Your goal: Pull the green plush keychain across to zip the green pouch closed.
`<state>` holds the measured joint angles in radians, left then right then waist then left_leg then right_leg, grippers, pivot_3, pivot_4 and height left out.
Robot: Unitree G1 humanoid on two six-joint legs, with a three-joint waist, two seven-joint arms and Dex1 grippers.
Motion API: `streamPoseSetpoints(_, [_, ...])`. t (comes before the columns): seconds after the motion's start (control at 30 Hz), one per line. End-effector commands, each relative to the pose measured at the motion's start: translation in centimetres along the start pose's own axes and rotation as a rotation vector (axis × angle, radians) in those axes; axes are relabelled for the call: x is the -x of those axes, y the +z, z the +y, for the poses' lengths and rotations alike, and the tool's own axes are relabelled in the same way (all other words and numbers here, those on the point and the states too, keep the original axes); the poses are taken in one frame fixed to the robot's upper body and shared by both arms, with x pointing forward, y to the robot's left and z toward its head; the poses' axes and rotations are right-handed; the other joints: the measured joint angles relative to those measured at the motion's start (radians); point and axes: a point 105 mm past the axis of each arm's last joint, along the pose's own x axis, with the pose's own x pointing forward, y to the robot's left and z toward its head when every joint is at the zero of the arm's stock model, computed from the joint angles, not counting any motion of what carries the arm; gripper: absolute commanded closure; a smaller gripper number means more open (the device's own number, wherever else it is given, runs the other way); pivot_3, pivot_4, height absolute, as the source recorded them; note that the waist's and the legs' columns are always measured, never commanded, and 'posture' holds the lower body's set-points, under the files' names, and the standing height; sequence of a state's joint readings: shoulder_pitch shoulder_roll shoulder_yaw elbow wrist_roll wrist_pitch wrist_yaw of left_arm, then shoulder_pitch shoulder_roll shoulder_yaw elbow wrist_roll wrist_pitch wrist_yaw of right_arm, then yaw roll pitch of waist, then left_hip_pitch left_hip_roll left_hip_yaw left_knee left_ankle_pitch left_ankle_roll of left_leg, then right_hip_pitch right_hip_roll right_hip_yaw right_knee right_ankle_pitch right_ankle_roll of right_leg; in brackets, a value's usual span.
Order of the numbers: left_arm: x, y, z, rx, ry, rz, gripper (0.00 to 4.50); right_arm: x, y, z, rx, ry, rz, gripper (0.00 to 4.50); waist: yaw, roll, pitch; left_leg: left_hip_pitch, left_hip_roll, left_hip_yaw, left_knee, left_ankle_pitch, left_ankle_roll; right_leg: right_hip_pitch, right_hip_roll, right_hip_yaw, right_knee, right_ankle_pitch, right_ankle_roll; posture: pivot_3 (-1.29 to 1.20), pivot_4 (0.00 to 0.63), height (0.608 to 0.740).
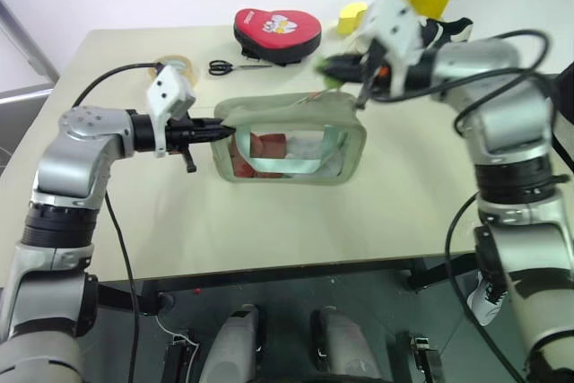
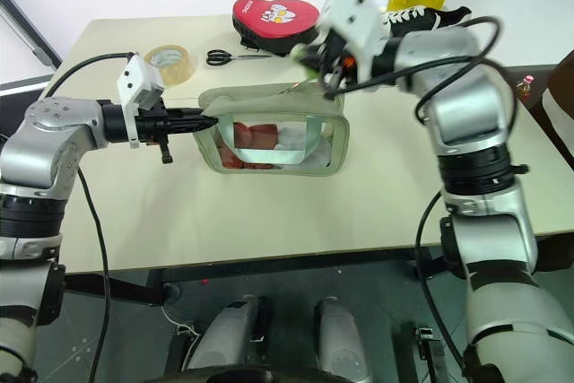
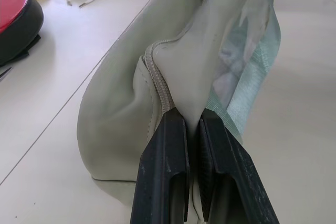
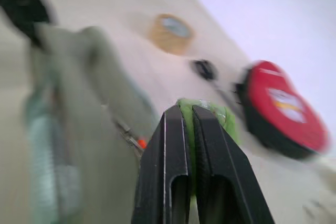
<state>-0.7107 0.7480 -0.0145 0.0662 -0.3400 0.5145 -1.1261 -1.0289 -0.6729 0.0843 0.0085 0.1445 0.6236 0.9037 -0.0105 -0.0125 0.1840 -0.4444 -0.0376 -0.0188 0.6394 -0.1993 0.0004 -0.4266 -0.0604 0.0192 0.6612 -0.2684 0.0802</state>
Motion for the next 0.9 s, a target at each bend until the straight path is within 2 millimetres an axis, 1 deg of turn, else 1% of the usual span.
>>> streamPoseSetpoints(0.03, [0.4,0.0,0.1,-0.004,0.009,-0.001,4.5,2.6,-0.9,-2.5,0.056,-0.17,0.066,4.49,-0.001,0.0,0.0,0.0,0.0,0.0,-0.001,0.0,0.0,0.0,0.0,0.0,-0.001,0.0,0.0,0.0,0.15,0.74])
streamPoseSetpoints(0.07, [0.3,0.1,0.1,-0.003,0.01,-0.001,4.5,3.3,-1.7,-3.1,0.055,-0.22,0.098,4.49,-0.002,0.0,0.0,0.0,0.0,0.0,-0.001,0.0,0.0,0.0,0.0,0.0,-0.001,0.0,0.0,0.0,0.15,0.74])
streamPoseSetpoints(0.13, [0.1,0.1,0.4,-0.004,0.01,-0.002,4.5,5.9,-4.0,-5.1,0.081,-0.369,0.203,4.49,0.002,0.0,0.0,0.0,0.0,0.001,-0.003,0.0,0.0,0.0,0.0,0.0,-0.003,0.0,0.0,0.0,0.15,0.74])
streamPoseSetpoints(0.2, [0.0,0.3,0.6,-0.006,0.007,-0.003,4.5,8.0,-5.8,-6.1,0.092,-0.468,0.283,4.49,0.003,0.0,0.0,0.0,0.0,0.001,-0.005,0.0,0.0,0.0,-0.001,0.0,-0.005,0.0,0.0,0.0,0.15,0.74])
streamPoseSetpoints(0.27, [-0.2,0.4,0.7,-0.009,0.002,-0.004,4.5,9.0,-7.7,-5.8,0.09,-0.503,0.35,4.49,0.003,0.0,0.0,0.0,0.0,0.002,-0.007,0.0,0.0,0.0,-0.001,0.0,-0.007,0.001,0.001,0.0,0.15,0.74])
streamPoseSetpoints(0.3, [-0.3,0.5,0.7,-0.011,-0.001,-0.005,4.5,9.3,-9.1,-5.2,0.084,-0.5,0.389,4.49,0.002,0.0,0.0,0.0,0.0,0.002,-0.007,0.0,0.0,0.0,-0.001,0.0,-0.007,0.002,0.003,0.0,0.15,0.74])
streamPoseSetpoints(0.33, [-0.3,0.5,0.8,-0.013,-0.002,-0.005,4.5,9.4,-10.0,-4.6,0.081,-0.496,0.414,4.49,0.002,0.0,0.0,0.0,0.0,0.002,-0.008,0.0,0.001,0.0,-0.001,0.0,-0.007,0.002,0.004,0.0,0.15,0.74])
streamPoseSetpoints(0.37, [-0.4,0.5,0.8,-0.014,-0.005,-0.005,4.5,8.9,-11.3,-3.4,0.042,-0.475,0.419,4.49,0.002,0.0,0.0,0.0,0.0,0.002,-0.008,0.0,0.001,0.0,0.0,0.0,-0.007,0.002,0.004,0.0,0.15,0.74])
streamPoseSetpoints(0.4, [-0.4,0.5,0.8,-0.014,-0.008,-0.005,4.5,8.6,-12.2,-2.4,0.012,-0.461,0.419,4.49,0.001,0.0,0.0,0.0,0.0,0.003,-0.009,0.0,0.001,0.0,0.0,0.0,-0.007,0.002,0.004,0.0,0.15,0.74])
streamPoseSetpoints(0.43, [-0.5,0.5,0.8,-0.017,-0.012,-0.003,4.5,7.8,-13.4,-0.9,-0.053,-0.439,0.411,4.49,0.001,0.0,0.0,0.001,0.0,0.003,-0.008,0.0,0.001,0.0,0.0,0.0,-0.007,0.002,0.004,0.0,0.15,0.74])
streamPoseSetpoints(0.53, [-0.6,0.6,0.8,-0.019,-0.018,-0.002,4.5,6.1,-15.8,2.3,-0.161,-0.401,0.405,4.49,-0.003,0.0,0.0,0.002,0.0,0.003,-0.007,0.001,0.002,0.001,0.001,0.0,-0.006,0.002,0.004,0.0,0.15,0.74])
streamPoseSetpoints(0.6, [-0.6,0.7,0.8,-0.02,-0.019,-0.002,4.5,4.7,-16.9,4.3,-0.231,-0.38,0.39,4.49,-0.004,0.0,0.0,0.002,0.0,0.004,-0.006,0.002,0.004,0.001,0.001,0.001,-0.004,0.002,0.005,0.0,0.15,0.74])
streamPoseSetpoints(0.67, [-0.5,0.6,0.8,-0.019,-0.016,0.0,4.5,3.4,-17.5,5.6,-0.294,-0.367,0.375,4.49,-0.005,0.0,0.0,0.003,0.0,0.005,-0.005,0.003,0.006,0.002,0.001,0.001,-0.004,0.003,0.005,0.0,0.15,0.74])
streamPoseSetpoints(0.73, [-0.5,0.6,0.8,-0.017,-0.013,0.001,4.5,2.7,-17.8,6.5,-0.318,-0.348,0.372,4.49,-0.005,0.0,0.0,0.003,0.0,0.005,-0.005,0.004,0.006,0.002,0.001,0.001,-0.003,0.004,0.006,0.0,0.15,0.74])
streamPoseSetpoints(0.9, [-0.4,0.4,0.7,-0.01,-0.007,0.001,4.5,1.9,-18.9,8.0,-0.332,-0.287,0.394,4.49,-0.005,0.0,0.0,0.003,0.0,0.006,-0.003,0.005,0.007,0.003,0.001,0.002,-0.003,0.005,0.006,0.0,0.15,0.74])
